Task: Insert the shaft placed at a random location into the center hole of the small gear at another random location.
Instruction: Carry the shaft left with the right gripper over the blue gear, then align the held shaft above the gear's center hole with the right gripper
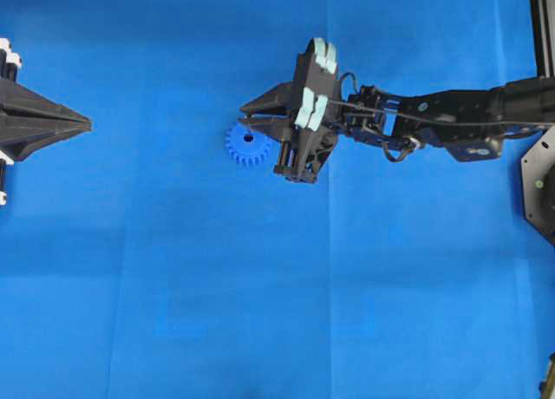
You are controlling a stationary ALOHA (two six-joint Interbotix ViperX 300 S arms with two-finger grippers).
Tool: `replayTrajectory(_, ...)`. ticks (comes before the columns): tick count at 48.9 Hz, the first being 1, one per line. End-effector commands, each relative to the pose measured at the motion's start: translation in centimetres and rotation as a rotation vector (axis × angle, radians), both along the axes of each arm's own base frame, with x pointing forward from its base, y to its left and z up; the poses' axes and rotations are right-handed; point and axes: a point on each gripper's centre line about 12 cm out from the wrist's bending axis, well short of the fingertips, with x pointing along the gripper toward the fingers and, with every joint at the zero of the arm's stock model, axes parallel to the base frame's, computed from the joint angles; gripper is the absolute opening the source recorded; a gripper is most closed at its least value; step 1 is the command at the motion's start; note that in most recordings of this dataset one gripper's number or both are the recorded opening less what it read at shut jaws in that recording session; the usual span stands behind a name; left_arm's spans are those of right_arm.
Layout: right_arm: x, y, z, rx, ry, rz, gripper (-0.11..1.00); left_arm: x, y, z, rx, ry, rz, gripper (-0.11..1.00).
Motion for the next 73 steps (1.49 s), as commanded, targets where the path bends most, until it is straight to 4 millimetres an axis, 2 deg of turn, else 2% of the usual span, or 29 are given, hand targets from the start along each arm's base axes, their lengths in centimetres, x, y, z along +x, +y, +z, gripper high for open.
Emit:
replayTrajectory(1,0.6,0.2,1.0,-0.001,-0.051,-0.006,0.03,0.1,0.0,0.4,0.003,-0.014,0.001,0.00)
replayTrajectory(10,0.6,0.3,0.1,0.010,-0.035,-0.013,0.03,0.1,0.0,0.4,0.003,-0.011,0.001,0.00)
replayTrajectory(25,0.6,0.3,0.6,0.008,-0.051,-0.015,0.03,0.1,0.0,0.3,0.003,-0.009,0.001,0.00)
replayTrajectory(42,-0.4,0.6,5.3,-0.010,-0.133,0.003,0.03,0.1,0.0,0.3,0.002,-0.011,0.001,0.00)
replayTrajectory(47,-0.5,0.7,5.7,-0.012,-0.137,0.006,0.03,0.1,0.0,0.3,0.002,-0.011,0.001,0.00)
replayTrajectory(52,-0.4,0.6,5.3,-0.012,-0.129,0.006,0.03,0.1,0.0,0.3,-0.002,-0.011,0.001,0.00)
replayTrajectory(73,0.5,0.3,0.8,0.006,-0.067,-0.022,0.03,0.1,0.0,0.3,-0.003,-0.009,0.001,0.00)
